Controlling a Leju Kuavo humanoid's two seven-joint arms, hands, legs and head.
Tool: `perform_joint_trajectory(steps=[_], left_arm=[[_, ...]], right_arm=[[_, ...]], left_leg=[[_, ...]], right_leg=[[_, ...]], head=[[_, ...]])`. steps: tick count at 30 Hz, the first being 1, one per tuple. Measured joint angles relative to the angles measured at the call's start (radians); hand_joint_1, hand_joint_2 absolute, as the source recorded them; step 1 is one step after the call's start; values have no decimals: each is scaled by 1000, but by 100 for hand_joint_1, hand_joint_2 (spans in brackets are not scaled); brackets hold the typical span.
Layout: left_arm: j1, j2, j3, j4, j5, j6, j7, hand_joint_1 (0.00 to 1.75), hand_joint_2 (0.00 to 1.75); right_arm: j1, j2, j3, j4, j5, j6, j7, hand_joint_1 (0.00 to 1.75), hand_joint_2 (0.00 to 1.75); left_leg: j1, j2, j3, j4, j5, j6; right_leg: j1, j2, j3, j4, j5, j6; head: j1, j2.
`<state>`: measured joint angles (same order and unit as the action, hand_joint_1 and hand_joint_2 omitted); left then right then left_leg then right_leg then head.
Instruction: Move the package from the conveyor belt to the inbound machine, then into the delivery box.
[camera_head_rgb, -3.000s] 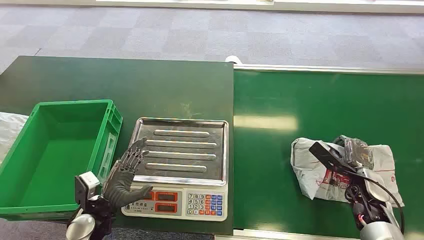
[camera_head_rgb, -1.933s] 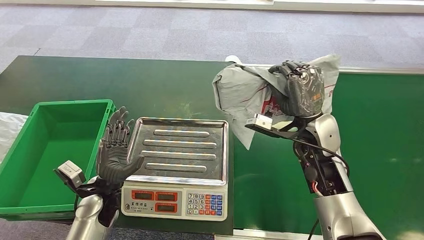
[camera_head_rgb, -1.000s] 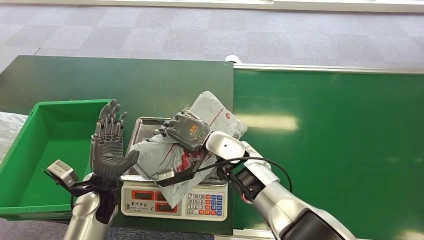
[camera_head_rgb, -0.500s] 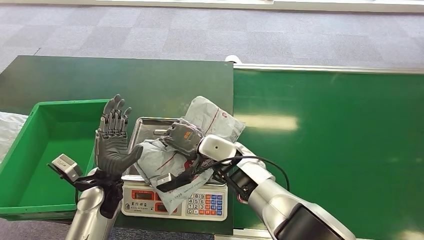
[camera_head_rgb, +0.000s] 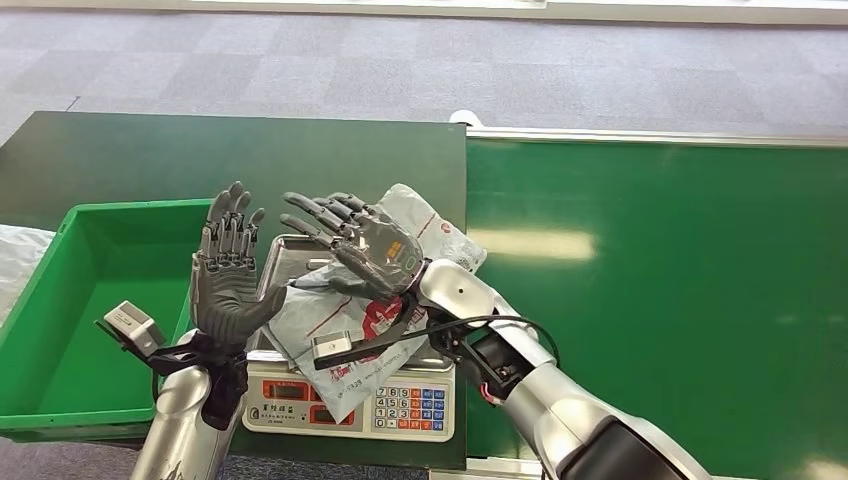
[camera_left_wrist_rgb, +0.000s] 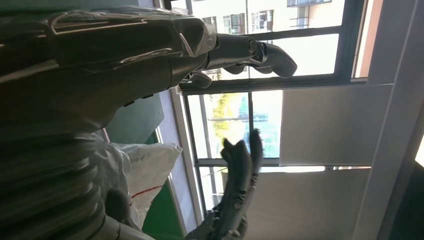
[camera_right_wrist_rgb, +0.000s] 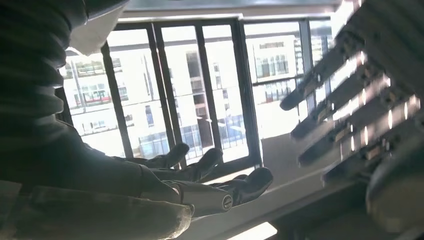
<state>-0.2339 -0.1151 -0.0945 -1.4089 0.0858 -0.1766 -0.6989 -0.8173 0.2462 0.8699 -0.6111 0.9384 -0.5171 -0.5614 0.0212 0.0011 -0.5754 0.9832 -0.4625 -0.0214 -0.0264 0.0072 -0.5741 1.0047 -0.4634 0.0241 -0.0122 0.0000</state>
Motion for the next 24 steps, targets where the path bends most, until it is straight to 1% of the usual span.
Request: perform_joint_trajectory(steps=[4, 8, 11, 13, 15, 17, 19, 24], left_arm=[[0, 0, 0, 3, 0, 4, 0, 0, 175], [1, 1, 1, 3, 0, 16, 0, 0, 175], [14, 1, 1, 1, -2, 32, 0, 0, 175], [37, 2, 5, -11, -5, 44, 0, 0, 175], [69, 5, 12, -32, -7, 50, 0, 0, 175], [100, 7, 21, -54, -8, 51, 0, 0, 175], [120, 9, 28, -70, -8, 51, 0, 0, 175], [140, 11, 33, -91, -8, 51, 0, 0, 175]], right_arm=[[23, -19, -28, -69, -42, -13, -26, 0, 175], [56, -36, -57, -145, -158, 12, -65, 0, 175], [90, -59, -80, -234, -269, 92, -57, 0, 175], [115, -82, -101, -298, -371, 185, -31, 0, 175], [142, -109, -133, -356, -500, 296, -8, 0, 175], [165, -133, -171, -397, -595, 370, 4, 0, 175], [180, -151, -202, -427, -627, 395, 6, 0, 175], [198, -175, -235, -470, -635, 405, 8, 0, 175]], left_leg=[[0, 0, 0, 0, 0, 0], [0, 0, 0, 0, 0, 0], [0, 0, 0, 0, 0, 0], [0, 0, 0, 0, 0, 0], [0, 0, 0, 0, -1, 0], [0, -1, -1, 0, -1, 0], [0, 0, -1, 0, -1, 0], [0, -1, -1, 0, 0, 0]], right_leg=[[0, 0, 0, 0, 0, 0], [0, 0, 0, 0, 0, 0], [0, 0, 0, 0, 0, 0], [0, 0, 0, 0, 0, 0], [0, 0, 0, 0, 0, 0], [0, 0, 0, 0, 0, 0], [0, 0, 0, 0, 0, 0], [0, 0, 0, 0, 0, 0]], head=[[0, 0], [0, 0], [0, 0], [0, 0], [0, 0], [0, 0], [0, 0], [0, 0]])
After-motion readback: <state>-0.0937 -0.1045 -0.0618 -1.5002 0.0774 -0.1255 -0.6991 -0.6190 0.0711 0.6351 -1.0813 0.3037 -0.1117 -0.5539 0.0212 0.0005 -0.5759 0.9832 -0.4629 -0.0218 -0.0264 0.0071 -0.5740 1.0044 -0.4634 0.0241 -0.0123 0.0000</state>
